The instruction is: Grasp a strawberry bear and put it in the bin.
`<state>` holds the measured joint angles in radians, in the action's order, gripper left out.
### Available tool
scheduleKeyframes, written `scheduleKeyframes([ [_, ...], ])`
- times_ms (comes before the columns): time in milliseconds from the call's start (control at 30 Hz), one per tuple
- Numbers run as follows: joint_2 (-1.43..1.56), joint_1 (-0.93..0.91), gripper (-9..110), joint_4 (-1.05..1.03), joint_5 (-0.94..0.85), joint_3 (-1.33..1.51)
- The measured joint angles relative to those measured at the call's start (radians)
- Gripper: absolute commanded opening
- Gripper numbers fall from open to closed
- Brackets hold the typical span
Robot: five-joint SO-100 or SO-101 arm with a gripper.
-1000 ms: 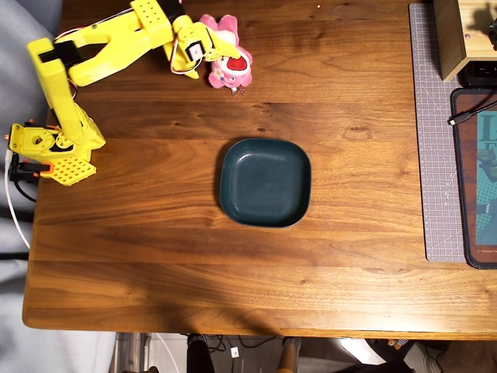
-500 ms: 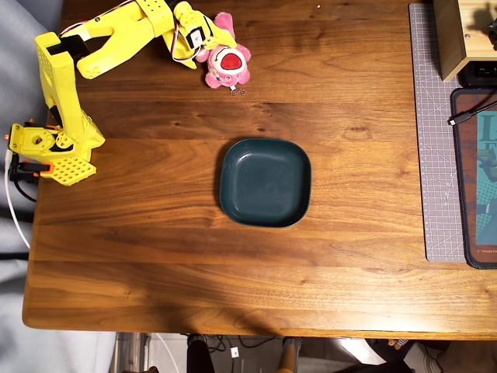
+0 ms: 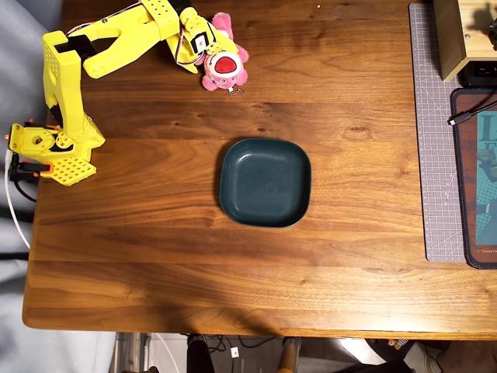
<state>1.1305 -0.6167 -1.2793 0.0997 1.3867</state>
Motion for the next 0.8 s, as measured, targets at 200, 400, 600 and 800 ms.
scheduleKeyframes([
  [200,-0.058,-0.017,38,-0.015,0.008,-0.066],
  [400,-0.075,-0.025,12,-0.02,0.008,-0.08],
  [600,-0.075,-0.018,0,-0.021,0.009,-0.092],
  [800,-0.075,-0.012,0,-0.046,0.012,-0.092],
])
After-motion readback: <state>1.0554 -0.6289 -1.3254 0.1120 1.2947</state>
